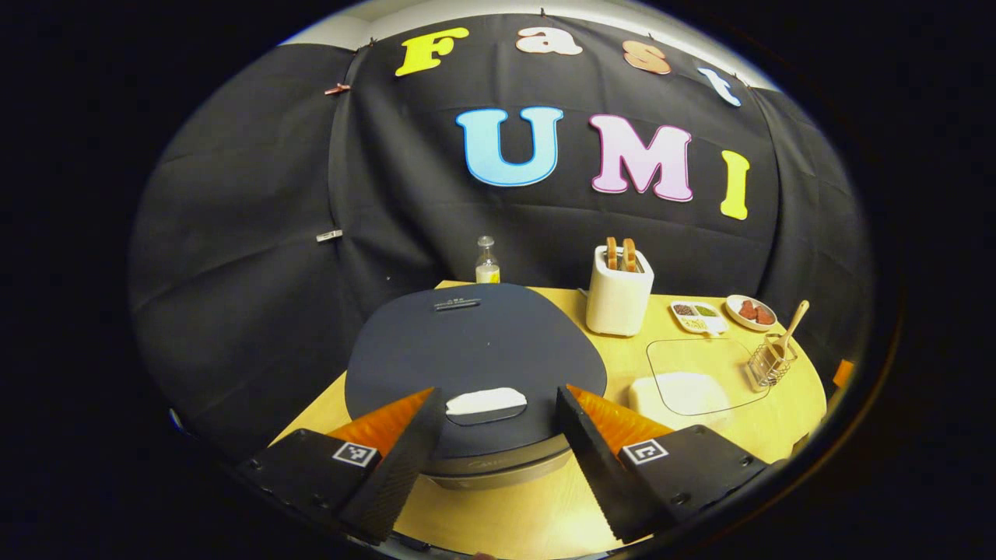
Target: Close the left gripper, press the button to open the rice cooker; take a wooden spoon from the chopstick holder with the right hand, scoop a spoonful of rice and pour it into the rice cooker, then put the wooden spoon back into the chopstick holder.
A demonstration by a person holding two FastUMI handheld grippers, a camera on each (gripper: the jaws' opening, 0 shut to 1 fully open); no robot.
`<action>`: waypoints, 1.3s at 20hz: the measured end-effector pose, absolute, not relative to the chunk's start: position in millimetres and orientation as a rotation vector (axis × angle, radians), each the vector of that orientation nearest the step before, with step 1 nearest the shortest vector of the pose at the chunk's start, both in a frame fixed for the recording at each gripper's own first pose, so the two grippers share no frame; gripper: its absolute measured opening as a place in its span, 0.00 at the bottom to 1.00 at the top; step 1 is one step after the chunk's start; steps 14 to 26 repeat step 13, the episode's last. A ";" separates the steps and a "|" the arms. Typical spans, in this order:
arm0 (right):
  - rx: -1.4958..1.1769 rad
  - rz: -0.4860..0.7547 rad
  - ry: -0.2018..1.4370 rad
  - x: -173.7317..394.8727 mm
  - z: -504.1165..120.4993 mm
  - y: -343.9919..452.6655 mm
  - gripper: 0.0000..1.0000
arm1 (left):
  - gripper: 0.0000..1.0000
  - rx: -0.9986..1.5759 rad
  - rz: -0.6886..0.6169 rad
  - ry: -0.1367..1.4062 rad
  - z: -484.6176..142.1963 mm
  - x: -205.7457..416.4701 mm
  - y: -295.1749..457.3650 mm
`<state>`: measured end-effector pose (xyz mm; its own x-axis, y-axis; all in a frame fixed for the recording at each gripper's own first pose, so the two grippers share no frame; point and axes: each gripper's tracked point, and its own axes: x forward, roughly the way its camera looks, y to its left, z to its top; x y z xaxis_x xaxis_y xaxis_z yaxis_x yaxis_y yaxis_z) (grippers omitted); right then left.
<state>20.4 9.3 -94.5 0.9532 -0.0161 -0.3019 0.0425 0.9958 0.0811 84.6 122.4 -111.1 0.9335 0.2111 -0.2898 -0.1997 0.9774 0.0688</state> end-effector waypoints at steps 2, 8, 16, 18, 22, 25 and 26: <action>0.071 -0.046 0.265 21.0 -80.5 5.2 0.98 | 0.96 0.072 0.200 0.234 -87.6 76.8 124.7; -0.104 -0.031 0.106 4.1 -19.4 2.3 0.98 | 0.96 0.004 0.082 0.025 -12.2 49.2 83.0; -0.015 -0.077 0.101 -1.2 -12.0 7.7 0.99 | 0.98 -0.053 -0.003 0.017 -16.4 34.4 42.4; -0.015 -0.077 0.101 -1.2 -12.0 7.7 0.99 | 0.98 -0.053 -0.003 0.017 -16.4 34.4 42.4; -0.015 -0.077 0.101 -1.2 -12.0 7.7 0.99 | 0.98 -0.053 -0.003 0.017 -16.4 34.4 42.4; -0.015 -0.077 0.101 -1.2 -12.0 7.7 0.99 | 0.98 -0.053 -0.003 0.017 -16.4 34.4 42.4; -0.015 -0.077 0.101 -1.2 -12.0 7.7 0.99 | 0.98 -0.053 -0.003 0.017 -16.4 34.4 42.4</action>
